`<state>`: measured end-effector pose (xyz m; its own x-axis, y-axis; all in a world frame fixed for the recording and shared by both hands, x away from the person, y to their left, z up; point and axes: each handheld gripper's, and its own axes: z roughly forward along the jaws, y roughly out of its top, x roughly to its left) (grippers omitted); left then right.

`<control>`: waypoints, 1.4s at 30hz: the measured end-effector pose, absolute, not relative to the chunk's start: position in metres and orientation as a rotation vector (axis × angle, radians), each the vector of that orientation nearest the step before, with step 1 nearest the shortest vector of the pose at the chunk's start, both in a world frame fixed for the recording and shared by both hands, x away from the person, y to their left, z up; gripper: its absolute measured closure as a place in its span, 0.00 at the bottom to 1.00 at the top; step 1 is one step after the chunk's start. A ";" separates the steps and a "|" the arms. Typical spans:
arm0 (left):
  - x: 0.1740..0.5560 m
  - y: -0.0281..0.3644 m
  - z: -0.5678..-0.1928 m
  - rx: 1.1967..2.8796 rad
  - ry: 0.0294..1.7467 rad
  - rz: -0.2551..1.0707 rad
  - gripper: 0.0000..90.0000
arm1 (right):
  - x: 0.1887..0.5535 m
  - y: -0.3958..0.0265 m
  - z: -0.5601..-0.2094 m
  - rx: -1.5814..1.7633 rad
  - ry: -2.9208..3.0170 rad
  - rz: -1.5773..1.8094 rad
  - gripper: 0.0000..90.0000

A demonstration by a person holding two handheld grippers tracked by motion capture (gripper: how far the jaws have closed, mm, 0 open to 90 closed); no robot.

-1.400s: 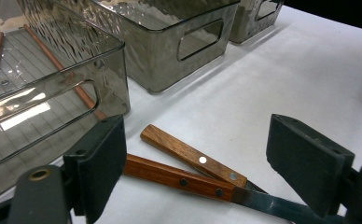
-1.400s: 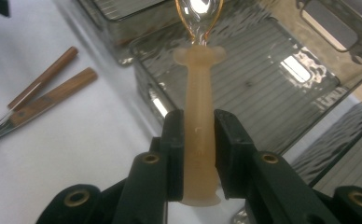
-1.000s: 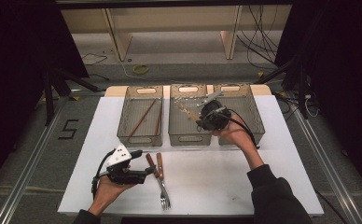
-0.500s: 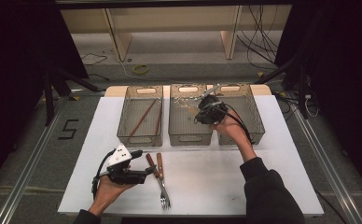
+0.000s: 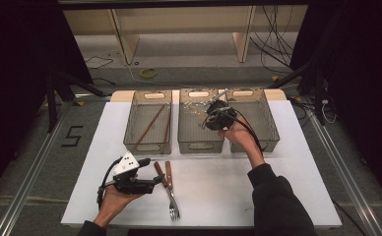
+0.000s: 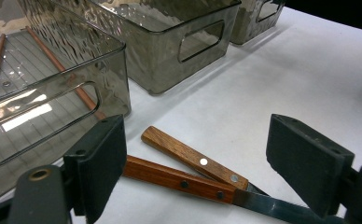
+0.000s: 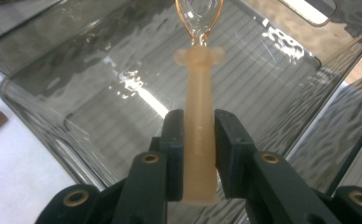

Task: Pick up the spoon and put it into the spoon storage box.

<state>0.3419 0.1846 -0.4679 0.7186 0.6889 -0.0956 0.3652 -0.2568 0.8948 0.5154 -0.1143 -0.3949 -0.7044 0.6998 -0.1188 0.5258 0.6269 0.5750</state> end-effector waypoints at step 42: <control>0.343 0.186 -0.467 1.880 0.822 0.394 0.22 | 0.465 -0.130 -0.380 0.889 2.508 0.931 0.54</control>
<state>0.3430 0.1859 -0.4668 0.7154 0.6931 -0.0878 0.3657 -0.2645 0.8923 0.4650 -0.1301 -0.3798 -0.7545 0.6515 -0.0790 0.4421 0.5936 0.6724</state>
